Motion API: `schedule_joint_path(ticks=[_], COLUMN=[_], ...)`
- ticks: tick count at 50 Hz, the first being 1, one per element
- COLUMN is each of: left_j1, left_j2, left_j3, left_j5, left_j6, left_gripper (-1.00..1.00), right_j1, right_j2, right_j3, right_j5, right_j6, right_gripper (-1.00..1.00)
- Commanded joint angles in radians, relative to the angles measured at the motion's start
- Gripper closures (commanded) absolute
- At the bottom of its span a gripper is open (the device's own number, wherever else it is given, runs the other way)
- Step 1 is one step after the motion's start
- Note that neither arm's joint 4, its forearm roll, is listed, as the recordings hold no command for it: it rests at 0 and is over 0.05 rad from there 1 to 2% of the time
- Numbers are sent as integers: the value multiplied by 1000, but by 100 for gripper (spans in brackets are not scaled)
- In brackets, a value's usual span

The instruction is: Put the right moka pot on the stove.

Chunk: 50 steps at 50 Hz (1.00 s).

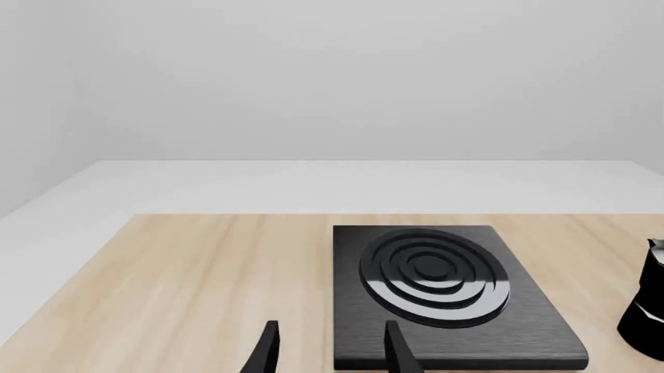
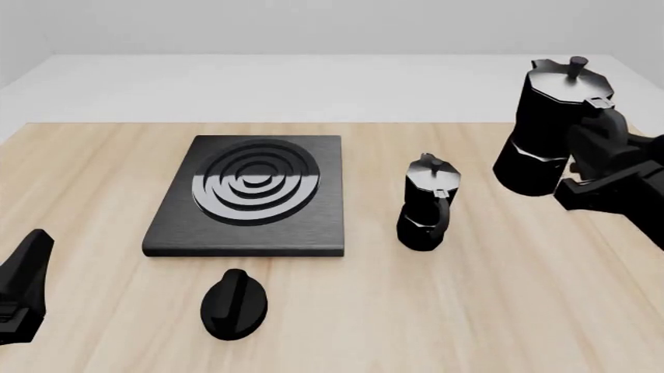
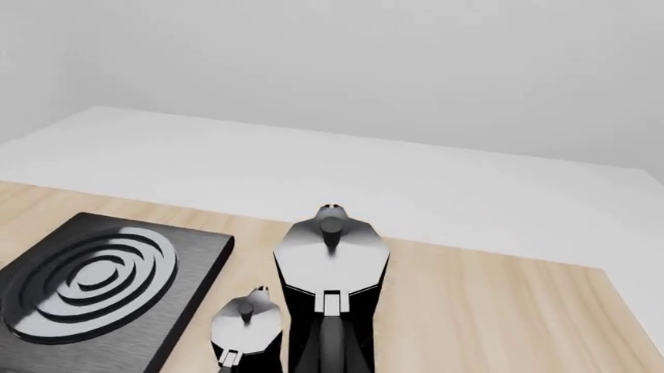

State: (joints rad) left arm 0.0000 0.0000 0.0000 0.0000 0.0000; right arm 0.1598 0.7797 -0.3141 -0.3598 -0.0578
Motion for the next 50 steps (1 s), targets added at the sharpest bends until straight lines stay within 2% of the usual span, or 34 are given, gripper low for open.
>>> schedule_joint_path(ticks=[1,17,28,33,50], left_j1=[0,0,0,0,0], left_j2=[0,0,0,0,0], left_j3=[0,0,0,0,0], left_j5=[0,0,0,0,0], left_j6=[0,0,0,0,0], left_gripper=[-100,-100,-100,-100,-100], right_j1=[87,223,294,349,415], right_j2=[-17,61,150,210,402], right_j3=[-126,-235,-269,-301,-409], right_j5=[61,74,24,2,-71], right_j6=[14,3,5,-12,-40], right_gripper=[100,100,100,100,100])
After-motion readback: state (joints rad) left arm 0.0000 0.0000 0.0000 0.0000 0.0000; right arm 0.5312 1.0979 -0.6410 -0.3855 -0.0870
